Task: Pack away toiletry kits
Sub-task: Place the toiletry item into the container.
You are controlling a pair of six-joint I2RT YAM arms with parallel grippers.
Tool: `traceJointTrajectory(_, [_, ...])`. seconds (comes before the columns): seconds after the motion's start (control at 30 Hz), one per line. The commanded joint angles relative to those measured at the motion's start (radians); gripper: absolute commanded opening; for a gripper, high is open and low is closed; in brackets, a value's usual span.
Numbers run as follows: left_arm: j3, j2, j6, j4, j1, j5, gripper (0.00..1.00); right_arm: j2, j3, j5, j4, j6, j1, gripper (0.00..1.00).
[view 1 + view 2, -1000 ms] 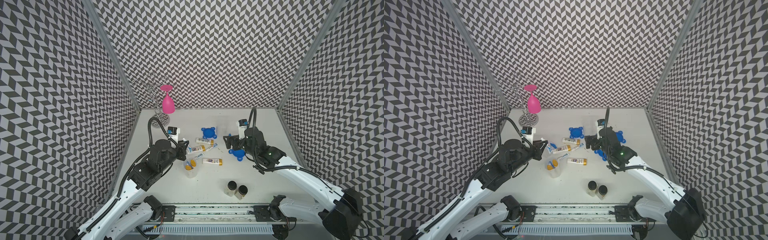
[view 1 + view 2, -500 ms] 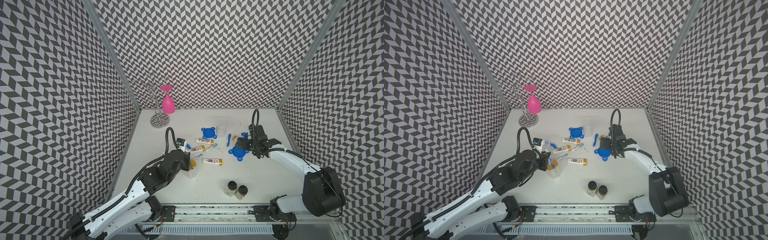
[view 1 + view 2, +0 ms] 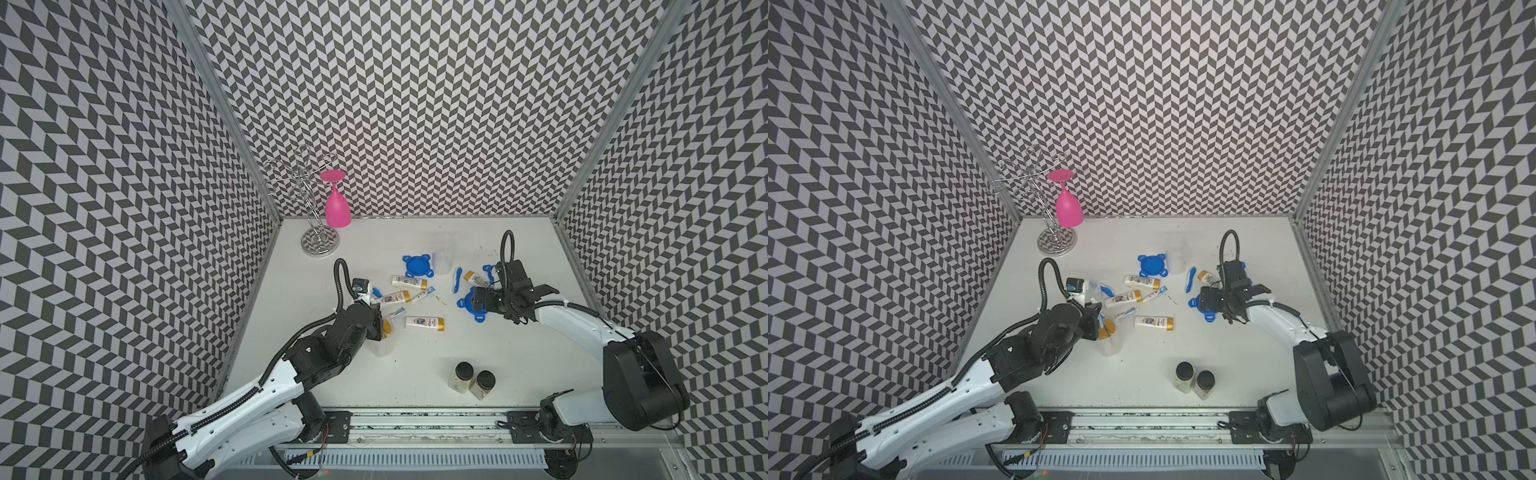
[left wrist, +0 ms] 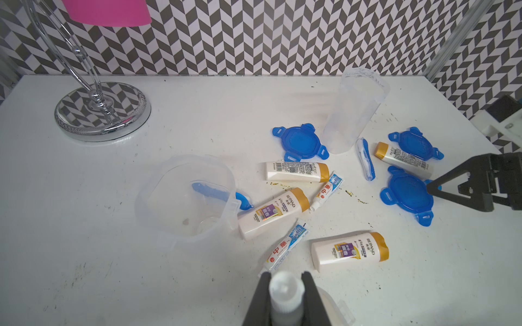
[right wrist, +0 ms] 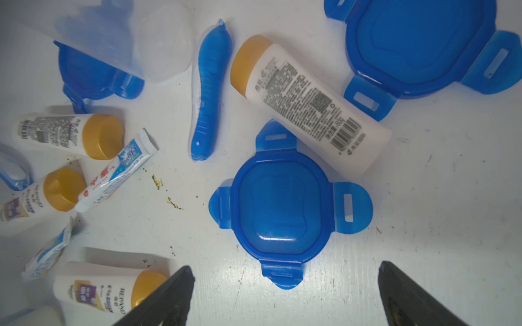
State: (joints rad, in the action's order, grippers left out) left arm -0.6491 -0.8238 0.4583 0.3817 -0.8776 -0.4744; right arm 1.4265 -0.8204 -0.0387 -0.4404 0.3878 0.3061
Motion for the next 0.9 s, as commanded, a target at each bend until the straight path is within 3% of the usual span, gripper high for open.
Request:
traceJointTrajectory(0.0, [0.015, 0.013, 0.042, 0.011, -0.006, -0.037, 0.0, -0.021, 0.012, -0.002, 0.045, 0.019, -0.002, 1.0])
traceJointTrajectory(0.43, [-0.016, 0.052, 0.014, 0.094, -0.009, -0.08, 0.0, -0.014, 0.009, -0.001, 0.053, 0.024, -0.002, 1.0])
traceJointTrajectory(0.87, [-0.016, -0.051, 0.063, 0.137, -0.051, -0.144, 0.01, -0.026, 0.004, 0.007, 0.058, 0.026, -0.003, 1.0])
